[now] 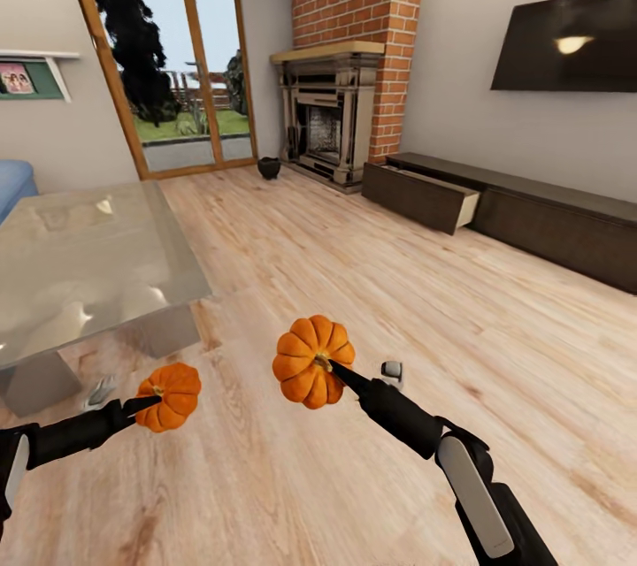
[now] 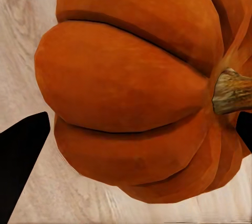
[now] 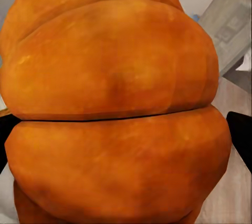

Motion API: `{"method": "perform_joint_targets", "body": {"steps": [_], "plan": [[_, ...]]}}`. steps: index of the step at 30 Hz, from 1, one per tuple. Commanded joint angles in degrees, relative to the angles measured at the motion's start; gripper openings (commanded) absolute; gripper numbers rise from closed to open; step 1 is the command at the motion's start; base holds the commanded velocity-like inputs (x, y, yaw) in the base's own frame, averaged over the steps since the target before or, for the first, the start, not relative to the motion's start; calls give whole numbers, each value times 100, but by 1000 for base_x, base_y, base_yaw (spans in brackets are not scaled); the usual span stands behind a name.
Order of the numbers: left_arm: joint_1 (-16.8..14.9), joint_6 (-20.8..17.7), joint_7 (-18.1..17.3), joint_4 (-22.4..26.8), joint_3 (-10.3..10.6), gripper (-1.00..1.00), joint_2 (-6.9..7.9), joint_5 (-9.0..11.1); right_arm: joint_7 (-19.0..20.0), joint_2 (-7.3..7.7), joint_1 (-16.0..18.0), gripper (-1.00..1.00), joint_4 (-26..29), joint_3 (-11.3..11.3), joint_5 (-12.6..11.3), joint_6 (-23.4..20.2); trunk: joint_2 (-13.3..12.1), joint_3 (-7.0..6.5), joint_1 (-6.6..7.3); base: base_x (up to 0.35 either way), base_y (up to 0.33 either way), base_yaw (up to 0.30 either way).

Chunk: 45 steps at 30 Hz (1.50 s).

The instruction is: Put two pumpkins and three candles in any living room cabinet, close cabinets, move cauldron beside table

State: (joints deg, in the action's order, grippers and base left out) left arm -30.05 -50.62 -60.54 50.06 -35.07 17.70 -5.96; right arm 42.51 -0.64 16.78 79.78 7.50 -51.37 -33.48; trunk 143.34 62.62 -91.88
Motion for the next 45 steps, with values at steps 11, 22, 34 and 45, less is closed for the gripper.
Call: {"method": "perform_joint_targets", "body": {"steps": [11,22,34,45], "plan": [[-1,-13,23,4,1086,-100,-46,31,12,8,1,-100,-785,-507,-54,45,0,-32,0,0,0,-276],[-1,-10,27,-3,1230,-100,-41,38,21,32,-3,-100,-919,-883,-88,410,0,-61,0,0,0,-276],[-1,-51,21,-5,1231,-100,-39,42,52,13,-5,-100,-924,-1019,-96,424,-8,-197,16,0,0,-277],[-1,-45,25,-3,1227,-100,-39,45,75,12,-5,-100,-927,-1014,-92,434,-373,-403,219,0,0,-55]]}}
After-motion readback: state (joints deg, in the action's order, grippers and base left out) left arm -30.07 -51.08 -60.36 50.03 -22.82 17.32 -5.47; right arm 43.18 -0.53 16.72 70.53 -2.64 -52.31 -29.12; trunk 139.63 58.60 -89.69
